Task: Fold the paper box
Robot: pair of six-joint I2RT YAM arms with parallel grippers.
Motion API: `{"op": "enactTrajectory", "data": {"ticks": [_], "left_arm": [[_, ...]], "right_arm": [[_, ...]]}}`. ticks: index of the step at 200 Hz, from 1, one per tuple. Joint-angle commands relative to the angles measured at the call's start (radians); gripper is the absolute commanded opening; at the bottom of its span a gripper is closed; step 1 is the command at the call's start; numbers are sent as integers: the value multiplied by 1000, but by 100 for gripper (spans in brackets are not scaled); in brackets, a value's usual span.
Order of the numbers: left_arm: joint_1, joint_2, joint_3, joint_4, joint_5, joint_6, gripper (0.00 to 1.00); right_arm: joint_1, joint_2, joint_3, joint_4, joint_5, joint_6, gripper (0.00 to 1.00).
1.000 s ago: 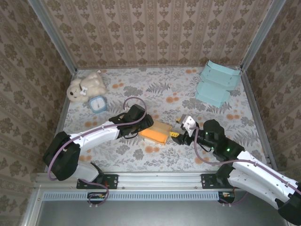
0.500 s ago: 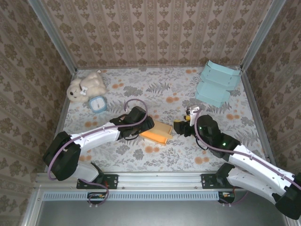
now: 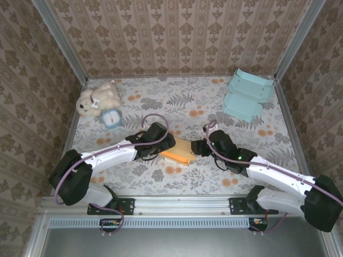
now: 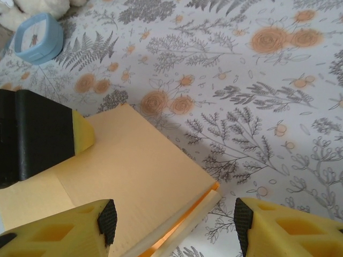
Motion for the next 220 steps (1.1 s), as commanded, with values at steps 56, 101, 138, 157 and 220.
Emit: {"op": "enactTrajectory", "data": {"ticks": [56, 101, 138, 157, 220], "left_arm": [[-22, -14, -19, -19, -41, -12, 78], [-35, -26, -30, -37, -73, 10, 81], [-48, -44, -38, -66, -105, 25, 85], [-58, -71, -39, -94, -132, 59, 90], [-101, -222, -87, -180, -285, 98, 100]], "right_arm": [[58, 155, 42, 59, 77, 9, 63], [59, 202, 42, 42, 132, -18, 63], [58, 238, 39, 45, 140, -23, 63], [59, 244, 37, 44, 146, -25, 63], [59, 235, 16, 49, 158, -31, 63]]}}
